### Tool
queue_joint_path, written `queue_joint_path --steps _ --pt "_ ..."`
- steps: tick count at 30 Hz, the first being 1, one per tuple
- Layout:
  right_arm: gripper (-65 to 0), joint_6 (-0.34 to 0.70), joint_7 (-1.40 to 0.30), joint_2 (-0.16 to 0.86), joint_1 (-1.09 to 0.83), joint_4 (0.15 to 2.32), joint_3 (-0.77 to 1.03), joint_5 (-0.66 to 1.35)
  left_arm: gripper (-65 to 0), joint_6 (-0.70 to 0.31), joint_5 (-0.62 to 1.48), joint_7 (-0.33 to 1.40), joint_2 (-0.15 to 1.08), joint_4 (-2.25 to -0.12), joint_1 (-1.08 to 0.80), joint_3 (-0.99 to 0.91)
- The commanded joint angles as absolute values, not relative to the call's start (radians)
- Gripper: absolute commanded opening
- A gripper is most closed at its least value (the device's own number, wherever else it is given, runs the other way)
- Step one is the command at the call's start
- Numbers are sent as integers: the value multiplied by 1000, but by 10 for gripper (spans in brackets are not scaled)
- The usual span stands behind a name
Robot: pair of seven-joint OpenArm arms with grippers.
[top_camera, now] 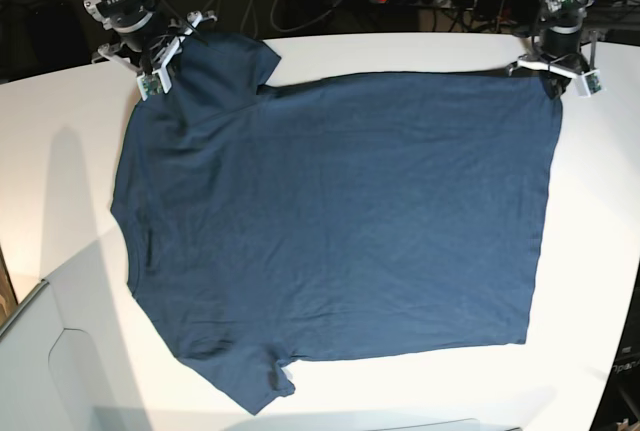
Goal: Fold the T-shirt properly
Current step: 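Lift the shoulder edge with both grippers and fold it over the shirt body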
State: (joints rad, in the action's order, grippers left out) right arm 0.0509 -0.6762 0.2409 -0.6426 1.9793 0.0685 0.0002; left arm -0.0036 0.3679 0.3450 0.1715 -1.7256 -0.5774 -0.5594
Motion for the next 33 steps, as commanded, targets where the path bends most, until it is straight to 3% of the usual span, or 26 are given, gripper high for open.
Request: queue_joint_path --steps 1,11,33 --pt "-650 59 -667 248 -661 2005 85 -2 -650 -1 369 326 180 -1755 -601 -567" --pt "-650 59 -661 248 -708 2028 168 -2 -650 -1 369 323 147 -1785 -670 -568" --pt "-650 59 -656 272 -779 2035 154 -2 -650 1 360 321 85 -1787 -677 -633"
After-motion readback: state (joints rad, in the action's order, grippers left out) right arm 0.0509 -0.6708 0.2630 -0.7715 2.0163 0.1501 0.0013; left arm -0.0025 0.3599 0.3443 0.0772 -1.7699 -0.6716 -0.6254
